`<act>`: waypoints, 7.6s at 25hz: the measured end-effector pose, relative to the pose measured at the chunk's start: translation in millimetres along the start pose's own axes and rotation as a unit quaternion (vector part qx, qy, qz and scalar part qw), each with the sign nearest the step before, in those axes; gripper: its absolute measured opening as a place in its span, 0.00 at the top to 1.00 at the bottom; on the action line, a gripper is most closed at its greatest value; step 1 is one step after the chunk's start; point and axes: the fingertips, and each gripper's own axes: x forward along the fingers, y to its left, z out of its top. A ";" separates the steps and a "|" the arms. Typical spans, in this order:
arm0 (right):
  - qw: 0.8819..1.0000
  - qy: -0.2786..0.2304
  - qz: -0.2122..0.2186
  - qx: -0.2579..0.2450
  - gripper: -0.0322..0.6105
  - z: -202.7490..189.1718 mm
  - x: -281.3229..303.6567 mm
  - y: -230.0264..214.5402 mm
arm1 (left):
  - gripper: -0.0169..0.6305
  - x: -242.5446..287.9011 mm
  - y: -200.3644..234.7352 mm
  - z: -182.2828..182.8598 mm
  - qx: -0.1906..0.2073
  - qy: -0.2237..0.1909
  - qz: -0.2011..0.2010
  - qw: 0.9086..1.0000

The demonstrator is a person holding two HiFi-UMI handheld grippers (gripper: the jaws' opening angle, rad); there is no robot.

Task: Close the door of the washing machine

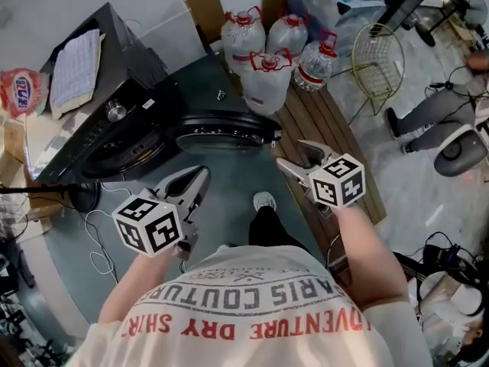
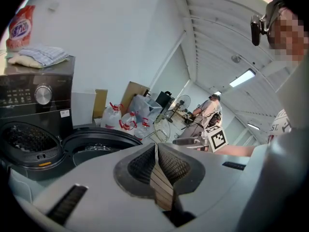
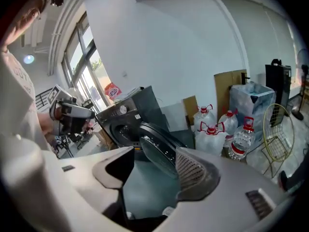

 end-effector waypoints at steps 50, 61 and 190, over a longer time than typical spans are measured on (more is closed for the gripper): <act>0.899 0.274 0.090 -0.330 0.83 -106.4 168.4 -84.5 | 0.91 -8.5 85.9 -48.0 -0.129 -0.047 0.178 0.974; 0.925 0.269 0.027 -0.266 0.83 -141.3 156.4 -41.9 | 0.91 -64.3 96.4 -80.8 -0.122 -0.042 0.163 0.978; 0.952 0.222 0.166 -0.127 0.92 -47.2 567.9 462.2 | 0.91 -469.2 440.2 -210.2 -0.329 -0.172 0.376 0.849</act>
